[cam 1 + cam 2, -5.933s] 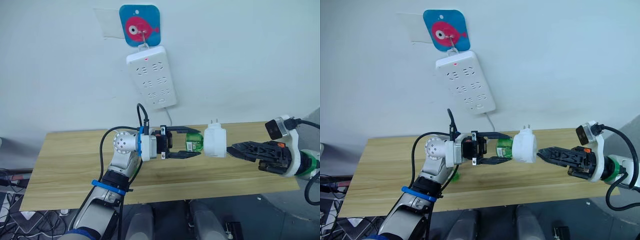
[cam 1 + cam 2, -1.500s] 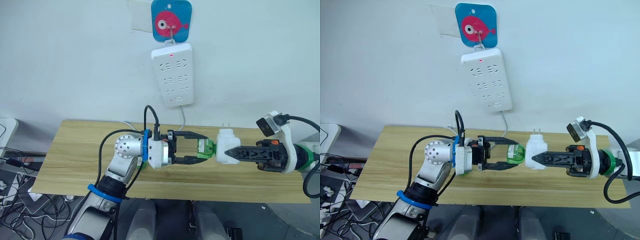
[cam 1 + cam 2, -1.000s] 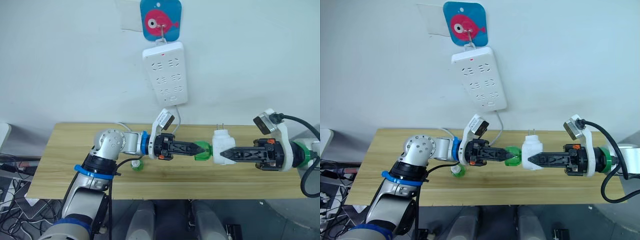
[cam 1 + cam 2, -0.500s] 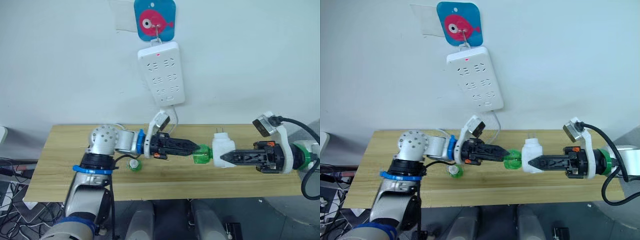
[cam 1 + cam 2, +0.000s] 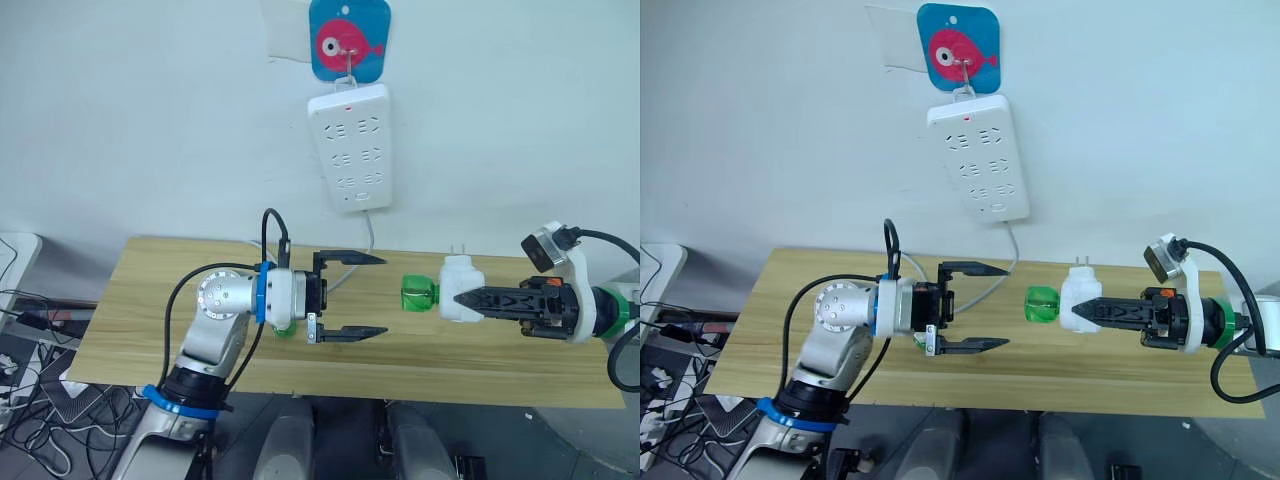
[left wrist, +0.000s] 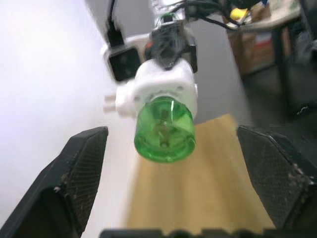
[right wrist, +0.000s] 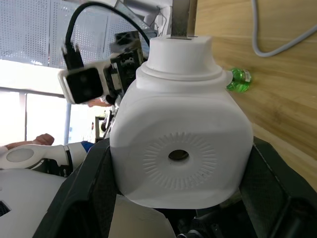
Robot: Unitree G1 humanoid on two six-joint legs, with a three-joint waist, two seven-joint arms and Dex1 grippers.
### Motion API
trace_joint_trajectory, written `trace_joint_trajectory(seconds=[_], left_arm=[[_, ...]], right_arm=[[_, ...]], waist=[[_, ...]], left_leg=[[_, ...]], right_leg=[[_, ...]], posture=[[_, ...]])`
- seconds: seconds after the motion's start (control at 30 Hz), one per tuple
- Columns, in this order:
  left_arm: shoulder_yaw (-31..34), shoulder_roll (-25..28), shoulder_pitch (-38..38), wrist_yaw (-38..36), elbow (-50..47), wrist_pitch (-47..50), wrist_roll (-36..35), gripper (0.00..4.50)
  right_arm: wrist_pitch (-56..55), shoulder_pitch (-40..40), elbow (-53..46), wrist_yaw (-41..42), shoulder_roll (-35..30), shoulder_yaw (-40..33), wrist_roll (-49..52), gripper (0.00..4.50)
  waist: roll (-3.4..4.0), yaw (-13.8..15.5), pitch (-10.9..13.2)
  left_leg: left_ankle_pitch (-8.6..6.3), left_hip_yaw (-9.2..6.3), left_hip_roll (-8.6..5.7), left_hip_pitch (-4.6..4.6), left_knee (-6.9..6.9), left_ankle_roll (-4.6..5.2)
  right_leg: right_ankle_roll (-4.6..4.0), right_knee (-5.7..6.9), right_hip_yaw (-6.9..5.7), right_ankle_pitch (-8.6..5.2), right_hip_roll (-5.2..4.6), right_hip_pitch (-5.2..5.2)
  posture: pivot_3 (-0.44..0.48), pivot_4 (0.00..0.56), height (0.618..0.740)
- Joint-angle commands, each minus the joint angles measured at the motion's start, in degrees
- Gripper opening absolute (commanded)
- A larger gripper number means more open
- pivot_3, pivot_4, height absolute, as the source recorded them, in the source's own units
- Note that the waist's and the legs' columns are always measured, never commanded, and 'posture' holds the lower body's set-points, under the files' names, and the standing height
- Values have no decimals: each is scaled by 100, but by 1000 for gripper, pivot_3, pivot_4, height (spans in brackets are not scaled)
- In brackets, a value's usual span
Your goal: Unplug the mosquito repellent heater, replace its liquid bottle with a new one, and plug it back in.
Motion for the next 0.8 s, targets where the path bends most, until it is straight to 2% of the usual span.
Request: trace_joint_trajectory(seconds=[0.03,0.23,0.47,0.57,0.73,0.8], left_arm=[[-168,-165,-307,128,449,-1103,338,4461],[-338,-335,-627,529,1126,-1745,624,4461],[-513,-341,-802,854,1373,-2005,668,4461],[-609,-273,-817,870,1393,-2050,620,3871],[-689,-225,-828,950,1342,-2064,552,2278],[-720,-218,-832,986,1299,-2063,525,2183]], right_arm=[[1,-91,-209,171,49,-214,150,2971],[-92,-174,-395,139,241,-144,150,2971],[-102,-217,-397,102,318,-129,150,2971],[-112,-166,-432,106,317,-137,150,2971],[-137,-143,-466,95,341,-122,150,2971],[-143,-156,-451,74,358,-112,150,2971]], waist=[[0,35,0],[0,44,0],[-1,38,0],[-1,33,0],[-1,26,0],[-1,22,0]], left_leg=[[-1,1,-1,0,2,3],[-3,-1,-1,2,3,10],[-2,-5,1,5,4,12],[-2,-4,1,6,4,13],[-1,-6,2,6,4,13],[-1,-5,2,6,4,13]], right_leg=[[2,1,1,2,0,0],[1,8,-3,5,10,-1],[0,15,-5,6,13,-1],[-1,16,-4,6,14,-1],[-1,17,-6,6,15,-1],[-1,18,-6,6,15,-1]], posture=[[156,258,740],[148,256,740],[142,262,740],[142,262,740],[142,262,740],[142,262,740]])
